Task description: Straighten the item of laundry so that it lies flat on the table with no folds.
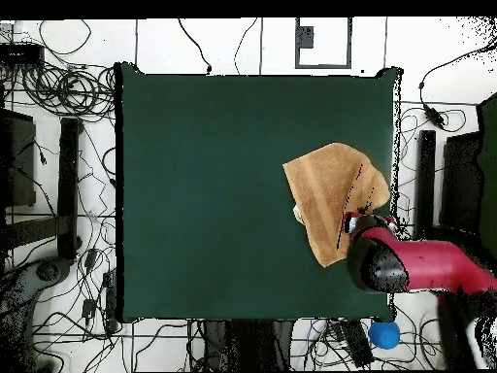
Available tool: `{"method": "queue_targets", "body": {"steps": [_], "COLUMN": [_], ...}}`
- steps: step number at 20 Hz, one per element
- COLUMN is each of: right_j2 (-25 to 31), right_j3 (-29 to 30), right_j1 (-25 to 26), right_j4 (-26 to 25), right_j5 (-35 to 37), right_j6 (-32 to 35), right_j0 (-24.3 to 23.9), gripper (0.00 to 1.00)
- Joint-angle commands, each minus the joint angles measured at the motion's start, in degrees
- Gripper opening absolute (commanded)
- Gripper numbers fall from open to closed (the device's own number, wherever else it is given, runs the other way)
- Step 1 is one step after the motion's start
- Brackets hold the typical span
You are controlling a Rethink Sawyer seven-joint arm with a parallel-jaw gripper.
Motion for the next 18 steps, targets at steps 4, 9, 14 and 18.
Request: {"method": "queue_targets", "body": {"steps": [4, 9, 14, 18], "right_j2": [-30.86, -34.44, -36.36, -37.51], "right_j3": [-5.66, -6.85, -7.52, -7.88], "right_j1": [-0.26, 1.63, 2.62, 3.22], "right_j4": [-18.5, -16.08, -13.68, -13.3], "right_j5": [2.79, 4.64, 7.45, 8.07], "right_j6": [47.44, 48.89, 50.59, 51.45], "right_j0": [41.49, 45.82, 49.44, 50.75], "gripper": [0.0, 0.0, 0.0, 0.0]}}
